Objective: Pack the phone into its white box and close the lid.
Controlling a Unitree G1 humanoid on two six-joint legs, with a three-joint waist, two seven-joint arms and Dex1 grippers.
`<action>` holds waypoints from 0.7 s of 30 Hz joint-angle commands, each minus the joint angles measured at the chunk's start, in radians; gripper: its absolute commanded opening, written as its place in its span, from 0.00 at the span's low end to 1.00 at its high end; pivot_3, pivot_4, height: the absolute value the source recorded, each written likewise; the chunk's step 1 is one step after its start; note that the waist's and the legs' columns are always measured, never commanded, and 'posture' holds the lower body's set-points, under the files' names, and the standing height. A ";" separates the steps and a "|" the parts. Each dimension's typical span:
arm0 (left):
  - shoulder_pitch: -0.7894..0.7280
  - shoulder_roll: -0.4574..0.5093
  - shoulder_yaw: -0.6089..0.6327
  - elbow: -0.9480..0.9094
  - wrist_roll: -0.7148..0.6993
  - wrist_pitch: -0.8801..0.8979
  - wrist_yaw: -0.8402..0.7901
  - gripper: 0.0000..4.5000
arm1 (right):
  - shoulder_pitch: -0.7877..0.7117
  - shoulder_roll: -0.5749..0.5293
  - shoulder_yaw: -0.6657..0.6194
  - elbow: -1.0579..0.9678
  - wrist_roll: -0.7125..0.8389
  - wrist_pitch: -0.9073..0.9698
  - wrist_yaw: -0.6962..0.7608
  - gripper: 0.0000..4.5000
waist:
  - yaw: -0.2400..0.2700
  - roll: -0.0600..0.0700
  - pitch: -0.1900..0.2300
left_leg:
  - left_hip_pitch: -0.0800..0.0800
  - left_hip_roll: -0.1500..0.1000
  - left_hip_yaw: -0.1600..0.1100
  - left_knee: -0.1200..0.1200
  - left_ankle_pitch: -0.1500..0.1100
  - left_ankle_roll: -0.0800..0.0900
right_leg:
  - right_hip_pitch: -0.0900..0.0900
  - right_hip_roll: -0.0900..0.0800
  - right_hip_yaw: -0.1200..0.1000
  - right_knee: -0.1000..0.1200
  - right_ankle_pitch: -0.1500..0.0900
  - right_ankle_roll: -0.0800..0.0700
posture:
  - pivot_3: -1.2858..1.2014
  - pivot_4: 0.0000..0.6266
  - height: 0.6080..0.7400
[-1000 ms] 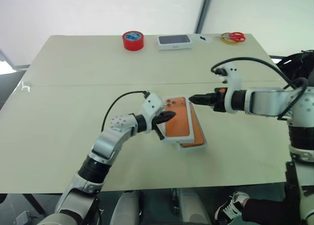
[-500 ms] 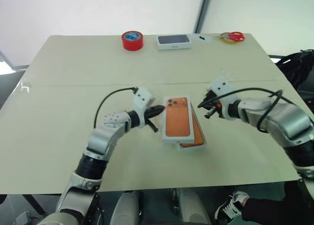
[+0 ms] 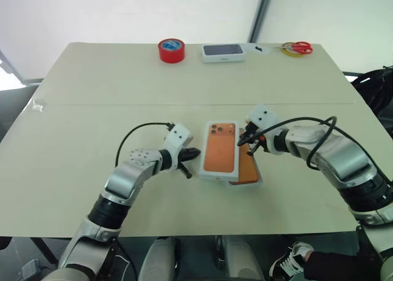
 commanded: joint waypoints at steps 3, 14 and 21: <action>-0.033 -0.046 -0.025 -0.019 -0.024 0.020 -0.023 0.00 | 0.010 -0.002 -0.044 -0.053 -0.035 0.011 0.034 0.01 | 0.000 0.000 0.000 | 0.000 0.000 0.000 0.000 0.000 0.000 | 0.000 0.000 0.000 0.000 0.000 0.000 | 0.52 0.24 0.94; -0.082 -0.079 -0.078 -0.028 -0.018 0.022 -0.078 0.00 | 0.066 -0.036 -0.088 -0.109 -0.072 0.042 0.100 0.01 | 0.000 0.000 0.000 | 0.000 0.000 0.000 0.000 0.000 0.000 | 0.000 0.000 0.000 0.000 0.000 0.000 | 0.52 0.24 0.94; -0.085 -0.076 -0.085 -0.026 -0.010 0.017 -0.093 0.00 | 0.111 -0.046 -0.115 -0.174 -0.065 0.079 0.127 0.01 | 0.001 0.000 0.000 | 0.000 0.000 0.000 0.000 0.000 0.000 | 0.001 0.000 0.000 0.000 0.000 -0.001 | 0.52 0.24 0.94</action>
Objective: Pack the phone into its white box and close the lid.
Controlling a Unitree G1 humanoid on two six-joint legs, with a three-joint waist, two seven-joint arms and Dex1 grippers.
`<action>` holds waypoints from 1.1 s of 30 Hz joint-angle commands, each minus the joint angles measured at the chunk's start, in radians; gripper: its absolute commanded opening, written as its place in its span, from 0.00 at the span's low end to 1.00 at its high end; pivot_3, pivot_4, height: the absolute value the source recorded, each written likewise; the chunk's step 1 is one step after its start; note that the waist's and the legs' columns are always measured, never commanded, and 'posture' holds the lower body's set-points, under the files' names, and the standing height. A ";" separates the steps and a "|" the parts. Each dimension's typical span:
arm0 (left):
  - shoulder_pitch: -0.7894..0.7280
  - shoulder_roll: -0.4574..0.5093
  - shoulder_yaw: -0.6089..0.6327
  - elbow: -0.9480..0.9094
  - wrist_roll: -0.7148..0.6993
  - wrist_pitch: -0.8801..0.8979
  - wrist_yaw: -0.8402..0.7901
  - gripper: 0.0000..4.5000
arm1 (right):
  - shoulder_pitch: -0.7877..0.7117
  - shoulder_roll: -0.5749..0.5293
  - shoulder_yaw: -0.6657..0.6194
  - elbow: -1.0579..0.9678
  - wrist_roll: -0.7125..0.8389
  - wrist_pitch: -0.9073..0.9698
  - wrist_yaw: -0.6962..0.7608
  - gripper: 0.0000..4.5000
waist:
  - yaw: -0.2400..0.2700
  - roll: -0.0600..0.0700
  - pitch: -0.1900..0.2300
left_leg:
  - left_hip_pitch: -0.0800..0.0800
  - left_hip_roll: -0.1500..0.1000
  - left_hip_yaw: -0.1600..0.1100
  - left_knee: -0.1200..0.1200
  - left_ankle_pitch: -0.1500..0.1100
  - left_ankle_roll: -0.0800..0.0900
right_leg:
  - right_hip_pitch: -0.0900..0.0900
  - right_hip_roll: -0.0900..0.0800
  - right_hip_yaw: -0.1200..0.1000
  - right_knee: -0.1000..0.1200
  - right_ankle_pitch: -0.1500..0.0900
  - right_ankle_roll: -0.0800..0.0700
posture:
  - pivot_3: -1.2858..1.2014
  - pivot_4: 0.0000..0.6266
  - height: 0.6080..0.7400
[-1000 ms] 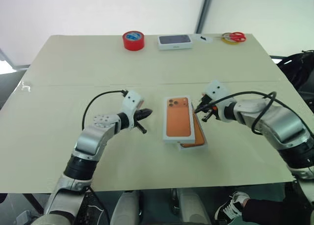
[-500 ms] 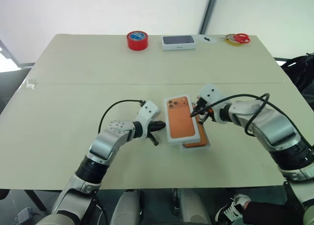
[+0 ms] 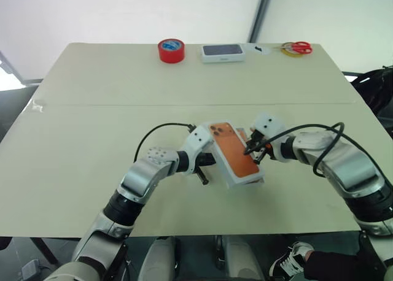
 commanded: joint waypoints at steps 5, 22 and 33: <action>-0.017 0.012 -0.004 -0.005 0.008 -0.016 -0.006 0.00 | 0.011 -0.016 -0.055 -0.070 -0.007 0.018 0.014 0.01 | -0.001 0.000 0.000 | 0.000 0.000 0.000 0.000 0.000 0.000 | 0.000 0.000 0.000 0.000 0.000 0.000 | 0.52 0.24 0.94; 0.044 0.096 0.101 -0.053 -0.039 0.029 0.008 0.00 | -0.011 -0.001 -0.055 0.001 -0.054 -0.029 0.023 0.01 | 0.000 0.000 0.000 | 0.001 0.000 0.000 0.000 0.000 0.000 | 0.000 0.000 0.000 0.000 0.000 0.000 | 0.52 0.24 0.94; 0.007 0.055 0.049 -0.049 -0.026 0.014 -0.004 0.00 | 0.000 -0.006 -0.058 -0.035 -0.052 -0.030 0.065 0.01 | 0.000 0.000 0.000 | 0.001 0.000 0.000 0.000 0.000 0.000 | 0.001 0.000 0.000 0.000 0.000 0.001 | 0.52 0.24 0.94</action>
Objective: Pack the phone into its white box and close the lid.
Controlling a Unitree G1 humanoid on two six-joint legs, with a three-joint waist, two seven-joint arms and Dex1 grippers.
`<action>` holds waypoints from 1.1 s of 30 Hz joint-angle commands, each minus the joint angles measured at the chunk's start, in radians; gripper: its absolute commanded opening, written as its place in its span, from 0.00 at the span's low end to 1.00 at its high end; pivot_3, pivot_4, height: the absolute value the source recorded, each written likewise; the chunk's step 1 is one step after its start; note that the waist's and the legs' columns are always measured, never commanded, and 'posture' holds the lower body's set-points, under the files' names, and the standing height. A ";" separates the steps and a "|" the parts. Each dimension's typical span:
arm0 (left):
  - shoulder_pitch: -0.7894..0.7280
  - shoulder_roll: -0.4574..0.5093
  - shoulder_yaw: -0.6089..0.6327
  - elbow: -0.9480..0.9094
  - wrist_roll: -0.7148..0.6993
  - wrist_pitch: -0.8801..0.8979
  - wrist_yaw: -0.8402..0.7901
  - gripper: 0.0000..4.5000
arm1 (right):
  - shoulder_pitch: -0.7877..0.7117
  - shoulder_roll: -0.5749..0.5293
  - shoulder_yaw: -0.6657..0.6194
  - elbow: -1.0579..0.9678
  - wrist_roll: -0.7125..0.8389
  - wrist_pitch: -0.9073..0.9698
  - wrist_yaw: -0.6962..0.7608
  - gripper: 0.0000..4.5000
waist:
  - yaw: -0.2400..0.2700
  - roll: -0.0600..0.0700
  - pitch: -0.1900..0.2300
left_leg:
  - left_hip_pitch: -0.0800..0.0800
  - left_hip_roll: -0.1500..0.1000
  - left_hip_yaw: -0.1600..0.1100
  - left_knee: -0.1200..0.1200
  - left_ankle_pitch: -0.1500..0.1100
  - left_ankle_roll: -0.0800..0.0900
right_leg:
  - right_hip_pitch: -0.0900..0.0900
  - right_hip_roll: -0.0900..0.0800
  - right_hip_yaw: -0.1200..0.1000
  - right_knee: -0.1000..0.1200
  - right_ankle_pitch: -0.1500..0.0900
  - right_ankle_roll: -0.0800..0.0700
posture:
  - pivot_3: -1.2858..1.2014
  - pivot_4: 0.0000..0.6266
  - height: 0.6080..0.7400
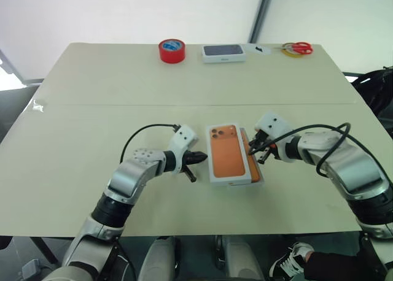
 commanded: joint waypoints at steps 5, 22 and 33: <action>-0.047 -0.015 -0.054 -0.022 0.004 -0.030 -0.025 0.00 | 0.017 -0.015 -0.028 -0.099 0.019 0.011 0.037 0.01 | 0.000 0.000 0.000 | 0.000 0.000 0.000 0.000 0.000 0.000 | 0.000 0.000 0.000 0.000 0.000 0.000 | 0.52 0.24 0.94; -0.097 -0.044 -0.074 -0.007 0.016 -0.043 -0.043 0.00 | 0.055 -0.028 -0.054 -0.090 0.003 0.011 0.033 0.01 | 0.000 0.000 0.000 | 0.000 0.000 0.000 0.000 0.000 0.000 | 0.000 0.000 0.000 0.000 0.000 0.000 | 0.52 0.24 0.94; -0.100 -0.049 -0.071 -0.020 0.016 -0.045 -0.038 0.00 | 0.069 -0.035 -0.056 -0.066 -0.009 0.001 0.037 0.01 | 0.000 0.000 0.000 | 0.000 0.000 0.000 0.000 0.000 0.000 | 0.001 0.000 0.000 0.000 0.000 0.000 | 0.52 0.24 0.94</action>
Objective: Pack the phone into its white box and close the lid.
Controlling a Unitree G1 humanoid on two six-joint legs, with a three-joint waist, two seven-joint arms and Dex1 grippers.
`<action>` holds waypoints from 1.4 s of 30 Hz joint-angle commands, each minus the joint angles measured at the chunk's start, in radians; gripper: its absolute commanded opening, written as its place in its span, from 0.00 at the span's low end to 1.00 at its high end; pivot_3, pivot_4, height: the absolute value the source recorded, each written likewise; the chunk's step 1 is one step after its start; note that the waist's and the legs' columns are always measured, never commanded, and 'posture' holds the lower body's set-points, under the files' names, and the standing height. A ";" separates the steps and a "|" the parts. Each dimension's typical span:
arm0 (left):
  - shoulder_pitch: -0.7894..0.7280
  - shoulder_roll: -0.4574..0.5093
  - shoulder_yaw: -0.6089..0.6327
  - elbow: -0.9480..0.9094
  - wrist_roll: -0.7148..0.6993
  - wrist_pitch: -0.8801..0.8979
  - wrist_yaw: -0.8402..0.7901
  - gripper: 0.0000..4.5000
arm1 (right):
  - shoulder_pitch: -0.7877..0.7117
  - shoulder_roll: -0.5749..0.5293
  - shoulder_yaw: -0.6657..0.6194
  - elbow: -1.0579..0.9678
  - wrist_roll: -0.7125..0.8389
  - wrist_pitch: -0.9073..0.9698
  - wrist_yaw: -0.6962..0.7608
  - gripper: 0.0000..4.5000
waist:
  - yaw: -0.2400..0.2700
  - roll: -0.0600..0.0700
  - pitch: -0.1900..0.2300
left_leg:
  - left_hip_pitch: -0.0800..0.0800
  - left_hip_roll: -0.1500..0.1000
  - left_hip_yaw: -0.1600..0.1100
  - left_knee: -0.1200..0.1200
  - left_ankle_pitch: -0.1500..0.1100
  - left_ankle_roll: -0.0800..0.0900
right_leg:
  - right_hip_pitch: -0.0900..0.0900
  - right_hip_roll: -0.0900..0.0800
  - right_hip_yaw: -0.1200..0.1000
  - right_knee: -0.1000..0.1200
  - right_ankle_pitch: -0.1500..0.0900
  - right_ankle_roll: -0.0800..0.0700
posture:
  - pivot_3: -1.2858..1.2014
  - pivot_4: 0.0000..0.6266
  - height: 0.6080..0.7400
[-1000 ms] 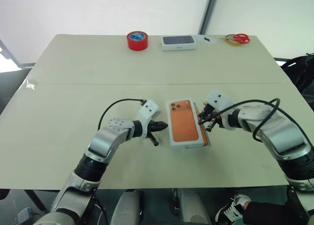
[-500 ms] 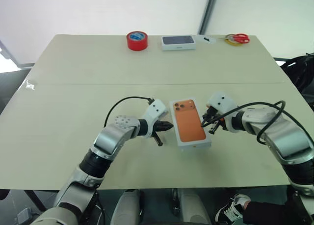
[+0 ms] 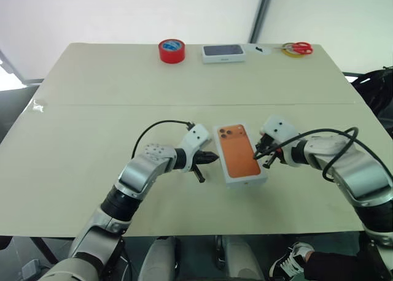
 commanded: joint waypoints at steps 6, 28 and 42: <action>-0.038 -0.022 -0.005 -0.050 -0.008 -0.035 -0.008 0.00 | 0.006 -0.011 -0.021 -0.014 -0.005 -0.020 0.020 0.01 | 0.000 0.000 0.000 | 0.000 0.000 0.000 0.000 0.000 0.000 | 0.000 0.000 0.000 0.000 0.000 0.000 | 0.52 0.24 0.94; -0.040 -0.024 -0.030 -0.005 0.015 -0.044 -0.017 0.00 | 0.037 -0.019 -0.039 -0.026 -0.012 -0.015 0.016 0.01 | 0.001 0.000 0.000 | 0.000 0.000 0.000 0.000 0.000 0.000 | 0.000 0.000 0.000 0.000 0.000 0.000 | 0.52 0.24 0.94; -0.010 0.000 0.091 -0.022 -0.033 -0.023 0.005 0.00 | 0.069 -0.125 -0.142 0.004 0.001 -0.133 0.102 0.01 | 0.000 0.000 0.000 | 0.000 0.000 0.000 0.000 0.000 0.000 | 0.000 0.000 0.000 0.000 0.000 0.000 | 0.52 0.24 0.94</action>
